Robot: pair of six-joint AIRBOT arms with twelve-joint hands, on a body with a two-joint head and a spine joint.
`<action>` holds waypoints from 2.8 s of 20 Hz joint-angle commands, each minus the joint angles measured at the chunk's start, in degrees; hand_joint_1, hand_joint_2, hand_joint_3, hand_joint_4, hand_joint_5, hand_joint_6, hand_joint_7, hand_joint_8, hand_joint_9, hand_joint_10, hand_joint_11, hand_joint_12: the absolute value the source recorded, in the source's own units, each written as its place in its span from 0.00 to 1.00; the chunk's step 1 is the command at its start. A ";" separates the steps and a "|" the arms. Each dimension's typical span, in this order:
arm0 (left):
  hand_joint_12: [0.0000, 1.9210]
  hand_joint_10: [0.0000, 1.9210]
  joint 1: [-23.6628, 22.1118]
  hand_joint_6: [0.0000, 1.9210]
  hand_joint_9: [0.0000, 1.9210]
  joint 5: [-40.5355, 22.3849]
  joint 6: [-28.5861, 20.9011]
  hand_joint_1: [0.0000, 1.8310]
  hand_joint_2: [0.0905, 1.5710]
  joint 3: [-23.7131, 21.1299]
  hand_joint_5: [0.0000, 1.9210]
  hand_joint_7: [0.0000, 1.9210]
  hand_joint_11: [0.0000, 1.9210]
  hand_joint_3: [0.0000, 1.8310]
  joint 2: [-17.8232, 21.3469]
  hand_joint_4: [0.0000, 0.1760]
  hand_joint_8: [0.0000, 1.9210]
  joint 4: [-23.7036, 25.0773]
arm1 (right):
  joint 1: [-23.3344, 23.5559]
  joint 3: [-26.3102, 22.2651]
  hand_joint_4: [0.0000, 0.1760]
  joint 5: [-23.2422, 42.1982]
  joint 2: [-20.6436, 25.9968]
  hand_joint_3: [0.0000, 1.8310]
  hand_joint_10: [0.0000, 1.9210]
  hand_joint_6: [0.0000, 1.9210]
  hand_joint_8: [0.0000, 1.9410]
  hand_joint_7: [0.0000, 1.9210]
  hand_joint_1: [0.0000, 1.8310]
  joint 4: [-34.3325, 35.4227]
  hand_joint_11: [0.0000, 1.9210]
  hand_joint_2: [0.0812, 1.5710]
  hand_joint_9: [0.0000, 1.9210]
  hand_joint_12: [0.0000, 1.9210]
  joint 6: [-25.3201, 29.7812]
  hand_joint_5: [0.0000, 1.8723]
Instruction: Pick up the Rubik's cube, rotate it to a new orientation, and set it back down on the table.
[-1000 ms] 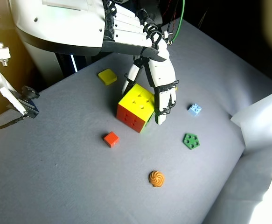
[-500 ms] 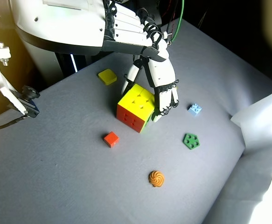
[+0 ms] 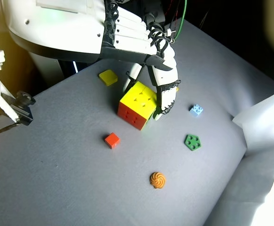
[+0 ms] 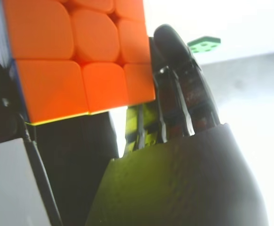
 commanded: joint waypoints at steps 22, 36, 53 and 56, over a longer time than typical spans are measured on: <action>0.80 0.58 -9.04 0.51 0.37 2.17 -2.27 0.66 0.72 -3.21 0.53 0.40 0.27 0.00 6.69 0.00 0.68 6.76 | 2.84 0.85 0.00 8.87 8.99 0.00 0.01 0.00 0.00 0.14 0.08 2.63 0.00 0.60 0.13 0.33 -12.45 0.11; 0.80 0.79 -9.47 0.61 0.35 3.10 -3.74 0.73 0.76 -3.38 0.45 0.37 0.30 0.00 6.71 0.00 0.70 7.64 | -2.55 -0.55 0.00 7.48 5.48 0.00 1.00 0.00 0.86 0.36 0.72 -4.64 0.50 0.81 0.52 1.00 -7.63 0.16; 0.85 0.79 -10.20 0.59 0.35 3.06 -3.81 0.72 0.76 -3.58 0.45 0.37 0.29 0.00 6.68 0.00 0.70 7.33 | -6.86 -0.55 0.00 2.92 0.58 0.01 1.00 0.00 0.85 0.33 0.70 -4.64 0.46 0.82 0.46 1.00 -10.80 0.14; 0.85 0.66 -10.29 0.60 0.31 3.03 -3.81 0.64 0.76 -3.54 0.46 0.37 0.26 0.00 6.69 0.00 0.74 7.31 | -7.12 -0.54 0.00 2.90 0.34 0.01 1.00 0.00 0.86 0.32 0.70 -4.64 0.46 0.83 0.45 1.00 -10.80 0.13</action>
